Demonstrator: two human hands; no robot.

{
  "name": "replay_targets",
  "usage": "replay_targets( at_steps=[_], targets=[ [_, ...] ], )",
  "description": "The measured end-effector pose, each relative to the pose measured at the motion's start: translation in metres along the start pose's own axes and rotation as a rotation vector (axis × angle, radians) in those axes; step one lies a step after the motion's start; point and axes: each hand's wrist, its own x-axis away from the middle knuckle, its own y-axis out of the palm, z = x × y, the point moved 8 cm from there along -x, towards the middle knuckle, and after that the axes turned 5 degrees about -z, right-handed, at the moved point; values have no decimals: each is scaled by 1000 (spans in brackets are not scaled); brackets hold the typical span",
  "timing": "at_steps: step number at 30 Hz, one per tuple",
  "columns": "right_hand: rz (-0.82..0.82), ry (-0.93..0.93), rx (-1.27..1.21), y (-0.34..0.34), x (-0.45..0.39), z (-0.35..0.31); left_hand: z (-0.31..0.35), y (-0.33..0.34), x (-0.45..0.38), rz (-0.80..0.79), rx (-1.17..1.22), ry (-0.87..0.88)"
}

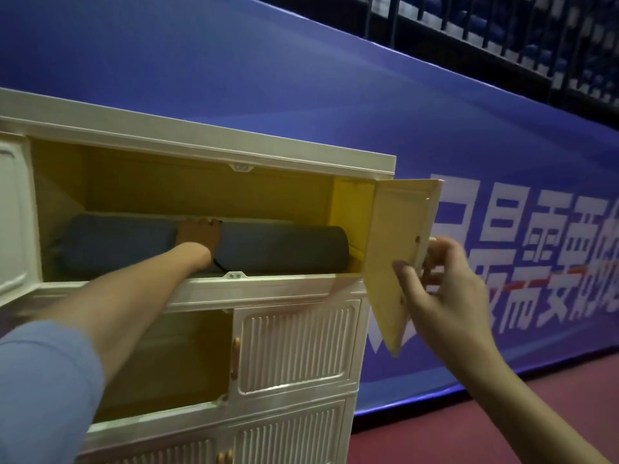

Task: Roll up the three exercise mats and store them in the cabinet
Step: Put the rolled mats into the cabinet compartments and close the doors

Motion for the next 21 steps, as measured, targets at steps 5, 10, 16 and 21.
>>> replay_targets(
  at_steps=[5,10,16,21],
  targets=[
    [-12,6,-49,15,-1,-6,-3,-7,13,-43,2,-9],
    [-151,135,-119,47,17,2,22,-15,104,215,240,171],
    [-251,65,-213,76,23,-36,-30,-36,262,486,751,185],
    [-305,114,-266,91,20,-37,-155,-43,429,985,1419,-317]
  ],
)
